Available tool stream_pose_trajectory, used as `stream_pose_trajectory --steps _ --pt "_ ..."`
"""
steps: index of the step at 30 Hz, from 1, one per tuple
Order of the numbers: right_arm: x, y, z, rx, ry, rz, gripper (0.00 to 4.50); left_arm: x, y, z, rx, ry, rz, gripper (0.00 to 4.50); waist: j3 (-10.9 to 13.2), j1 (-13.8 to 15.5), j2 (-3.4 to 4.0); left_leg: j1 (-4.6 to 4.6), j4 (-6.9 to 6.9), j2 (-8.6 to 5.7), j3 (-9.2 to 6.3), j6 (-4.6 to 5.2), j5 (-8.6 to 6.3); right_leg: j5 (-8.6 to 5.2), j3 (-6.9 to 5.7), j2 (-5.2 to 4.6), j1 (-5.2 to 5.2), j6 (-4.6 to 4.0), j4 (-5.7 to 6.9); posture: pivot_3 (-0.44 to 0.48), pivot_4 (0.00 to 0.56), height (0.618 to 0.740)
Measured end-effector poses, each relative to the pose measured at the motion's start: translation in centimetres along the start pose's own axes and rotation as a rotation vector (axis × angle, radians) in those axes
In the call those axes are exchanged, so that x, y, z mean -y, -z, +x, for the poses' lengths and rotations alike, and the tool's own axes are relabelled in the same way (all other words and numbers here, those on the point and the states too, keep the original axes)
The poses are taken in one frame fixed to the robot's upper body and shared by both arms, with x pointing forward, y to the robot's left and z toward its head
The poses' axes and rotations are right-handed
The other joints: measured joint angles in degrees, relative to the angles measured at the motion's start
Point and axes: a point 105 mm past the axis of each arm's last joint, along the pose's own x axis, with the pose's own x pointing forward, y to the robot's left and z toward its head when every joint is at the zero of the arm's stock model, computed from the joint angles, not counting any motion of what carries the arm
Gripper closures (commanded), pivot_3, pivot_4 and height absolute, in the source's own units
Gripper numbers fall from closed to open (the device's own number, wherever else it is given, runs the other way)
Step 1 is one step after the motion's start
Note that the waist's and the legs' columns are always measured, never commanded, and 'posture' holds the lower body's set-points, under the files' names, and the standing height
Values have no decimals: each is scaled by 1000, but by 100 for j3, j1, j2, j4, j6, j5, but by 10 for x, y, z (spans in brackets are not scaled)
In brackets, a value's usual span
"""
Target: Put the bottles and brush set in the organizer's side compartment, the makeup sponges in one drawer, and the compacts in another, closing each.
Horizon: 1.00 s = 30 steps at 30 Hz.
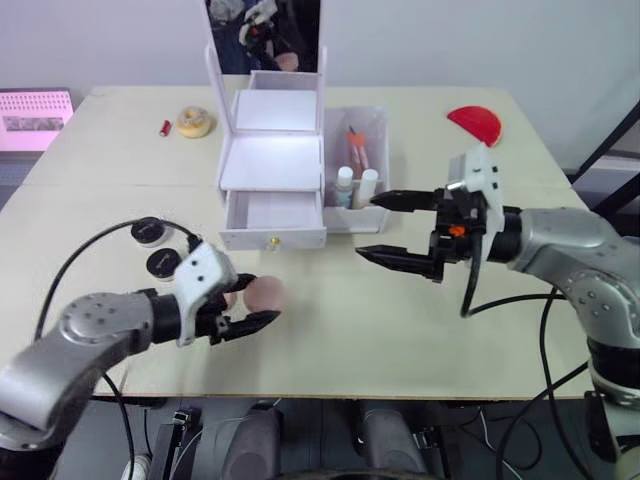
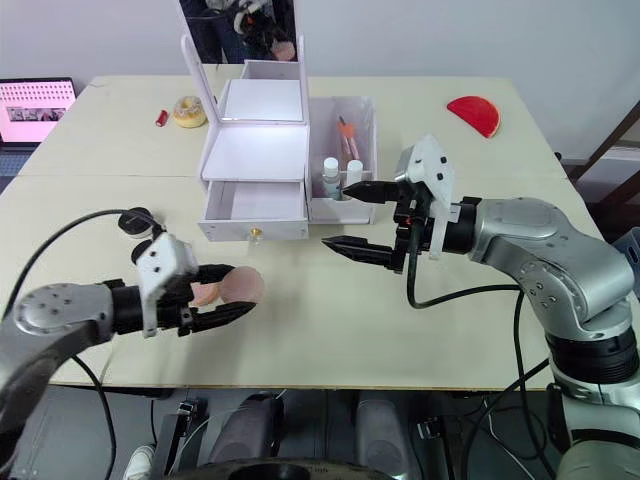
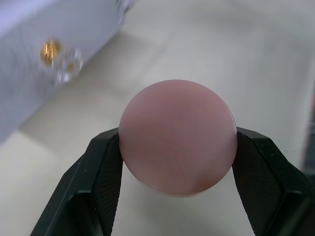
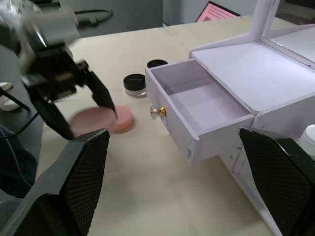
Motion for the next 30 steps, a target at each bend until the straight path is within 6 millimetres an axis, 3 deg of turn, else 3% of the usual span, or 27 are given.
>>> stream_pose_trajectory --steps 4,7,10,15,18,22,30 --pt "-1 3 1 3 0 4 0 -7 -35 -21 60 77 42 1847 1 -2 2 3 0 0 0 0 0 -2 0 0 1 3 1 0 150 740" --pt "-1 4 2 4 1 9 0 -38 -57 -26 83 9 65 1847 0 8 -1 4 5 0 -2 0 0 -4 0 2 6 7 4 0 150 740" --pt "-2 5 2 5 6 12 0 -66 -63 -24 27 -36 107 1847 0 -7 0 4 1 -1 0 0 0 1 0 2 8 0 1 0 150 740" --pt "-3 6 2 7 20 11 0 -81 -72 -11 -3 54 129 1847 1 -26 0 -7 -12 -1 -1 1 0 -3 0 3 -10 8 2 0 150 740" --pt "-4 7 1 7 29 11 0 -96 -70 -7 -38 63 165 1847 1 -29 0 -5 -15 -1 -1 1 0 -5 0 3 -11 12 2 0 150 740" --pt "-7 7 1 7 41 2 0 -116 -50 3 -100 78 144 1847 1 -15 0 -11 -10 -1 -1 1 0 -5 0 4 -11 12 2 0 150 740" --pt "-11 5 -4 9 71 15 0 -129 -41 12 -125 100 159 1847 1 -8 0 -12 -4 -1 -3 1 0 -5 1 3 -11 13 8 0 150 740"
